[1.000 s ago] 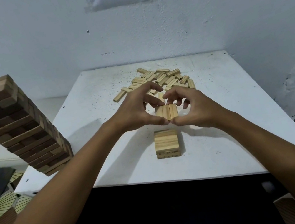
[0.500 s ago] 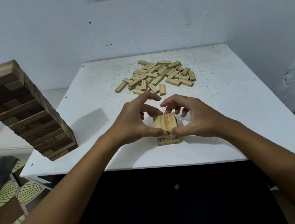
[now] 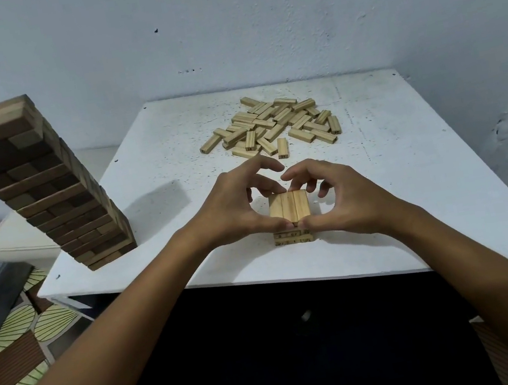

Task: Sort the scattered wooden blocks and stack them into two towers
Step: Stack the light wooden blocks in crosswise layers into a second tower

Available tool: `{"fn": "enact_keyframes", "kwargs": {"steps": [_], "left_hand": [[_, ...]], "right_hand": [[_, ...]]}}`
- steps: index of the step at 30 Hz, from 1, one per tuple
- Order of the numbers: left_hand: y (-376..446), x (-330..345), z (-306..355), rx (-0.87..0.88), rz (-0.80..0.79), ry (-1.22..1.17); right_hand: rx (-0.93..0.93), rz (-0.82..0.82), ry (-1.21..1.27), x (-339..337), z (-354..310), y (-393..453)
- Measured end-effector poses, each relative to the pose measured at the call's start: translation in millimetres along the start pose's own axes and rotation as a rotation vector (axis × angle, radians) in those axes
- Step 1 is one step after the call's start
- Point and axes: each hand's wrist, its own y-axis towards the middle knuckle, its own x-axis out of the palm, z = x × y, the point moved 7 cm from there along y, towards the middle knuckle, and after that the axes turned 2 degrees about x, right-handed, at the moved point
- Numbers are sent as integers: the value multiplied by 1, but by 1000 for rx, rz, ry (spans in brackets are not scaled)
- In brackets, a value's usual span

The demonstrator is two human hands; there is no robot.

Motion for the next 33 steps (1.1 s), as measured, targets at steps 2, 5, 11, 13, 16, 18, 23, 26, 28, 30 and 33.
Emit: {"fn": "enact_keyframes", "kwargs": {"steps": [2,5,11,13,16,18,23,26,28,30,33], "left_hand": [[-1,1,0,-3,-1,0],[-1,1,0,-3,-3,2],[-2,2,-1,0,-7,-2],[-2,2,-1,4,-11,2],[-2,2,-2,-1,-8,-3],[-2,2,-4,-8,-10,-6],[-1,2,-7,-13,-15,-13],[-3,3,-6,21,-17,-25],[-3,1,-5,53,22,-48],[-1,-4,-10,51,88,-45],[8,-12,-27,-5,168,10]], "right_hand": [[2,-2,-1,1,0,-1],[3,-5,-6,1,0,-1],[8,-7,-9,2,2,-1],[13,-7,-15,2,2,-1],[20,-5,-1,2,3,-2],[25,-4,11,2,3,-2],[31,-7,7,2,5,-2],[34,-12,-13,2,5,-2],[46,2,13,-1,5,-2],[57,42,68,-7,8,-1],[83,108,106,-17,15,6]]}}
